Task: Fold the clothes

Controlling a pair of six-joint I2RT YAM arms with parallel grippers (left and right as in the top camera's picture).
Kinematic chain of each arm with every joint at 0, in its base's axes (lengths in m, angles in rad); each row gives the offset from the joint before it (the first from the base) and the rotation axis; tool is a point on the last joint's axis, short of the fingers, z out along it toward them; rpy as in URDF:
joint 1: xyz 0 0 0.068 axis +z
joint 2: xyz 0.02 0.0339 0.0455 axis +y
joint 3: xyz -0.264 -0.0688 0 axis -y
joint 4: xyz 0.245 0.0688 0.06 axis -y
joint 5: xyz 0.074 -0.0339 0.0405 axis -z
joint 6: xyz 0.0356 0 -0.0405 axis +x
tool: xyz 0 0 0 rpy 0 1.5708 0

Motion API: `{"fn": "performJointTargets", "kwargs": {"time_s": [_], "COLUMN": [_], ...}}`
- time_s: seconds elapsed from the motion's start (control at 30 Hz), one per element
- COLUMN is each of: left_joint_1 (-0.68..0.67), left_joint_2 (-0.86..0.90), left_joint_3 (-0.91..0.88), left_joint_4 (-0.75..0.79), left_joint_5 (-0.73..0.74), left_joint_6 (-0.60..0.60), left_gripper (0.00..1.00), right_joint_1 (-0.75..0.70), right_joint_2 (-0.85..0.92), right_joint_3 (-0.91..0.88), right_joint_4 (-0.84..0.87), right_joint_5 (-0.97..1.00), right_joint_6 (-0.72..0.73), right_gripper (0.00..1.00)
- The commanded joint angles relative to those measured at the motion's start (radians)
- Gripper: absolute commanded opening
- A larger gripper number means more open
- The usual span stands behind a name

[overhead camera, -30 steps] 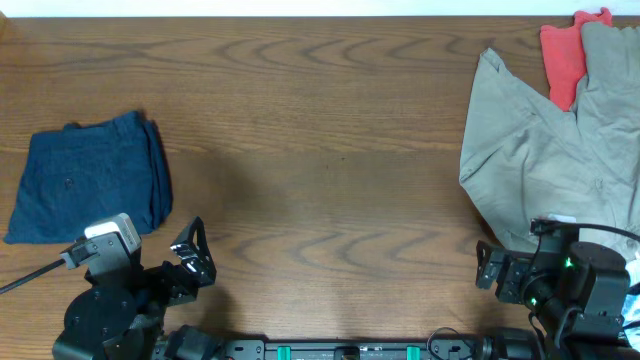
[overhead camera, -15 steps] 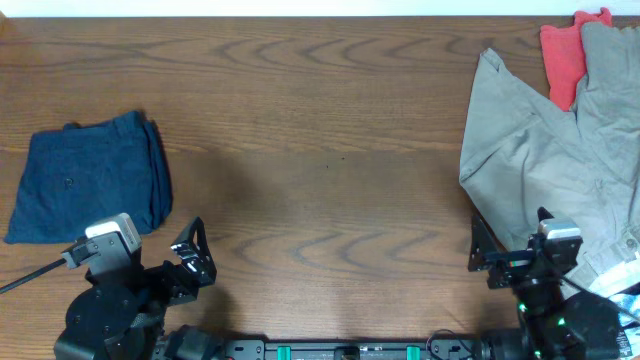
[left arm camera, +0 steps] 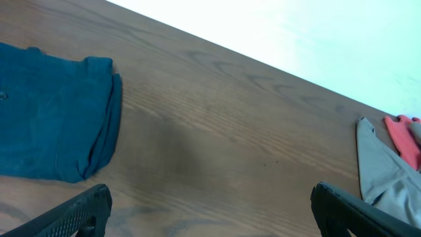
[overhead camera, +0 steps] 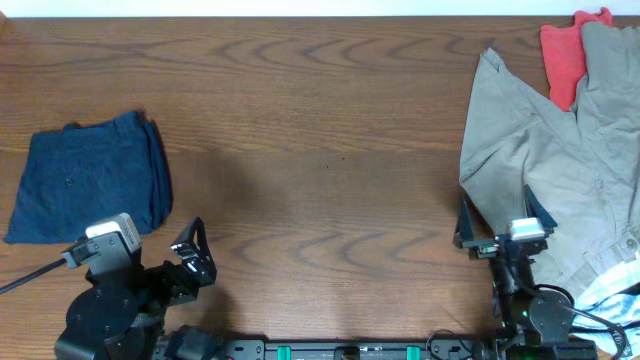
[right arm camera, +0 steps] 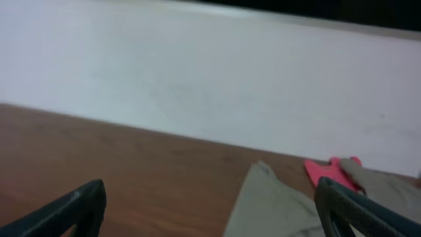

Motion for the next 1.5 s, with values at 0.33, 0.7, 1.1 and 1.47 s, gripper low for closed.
{"fn": "performJointTargets", "kwargs": {"time_s": [0.33, 0.7, 1.1, 1.47], "left_joint_1": [-0.004, -0.004, -0.004, 0.011], "left_joint_2": [-0.001, -0.001, -0.001, -0.003], "left_joint_3": [-0.004, -0.004, -0.004, -0.004], "left_joint_4": [0.001, 0.002, 0.002, -0.019], "left_joint_5": [-0.012, -0.012, -0.012, -0.016], "left_joint_6": [-0.013, -0.013, -0.013, 0.019], "left_gripper": [0.98, 0.98, 0.98, 0.98], "right_joint_1": [0.008, 0.008, 0.008, 0.008], "right_joint_2": [-0.007, -0.007, -0.007, -0.006], "right_joint_3": [-0.006, -0.006, -0.006, -0.006], "right_joint_4": [-0.169, -0.170, -0.170, -0.170], "right_joint_5": [0.043, 0.043, 0.043, 0.043], "right_joint_6": [-0.059, -0.059, -0.059, -0.059], "right_gripper": [0.99, 0.99, 0.99, 0.99]}}
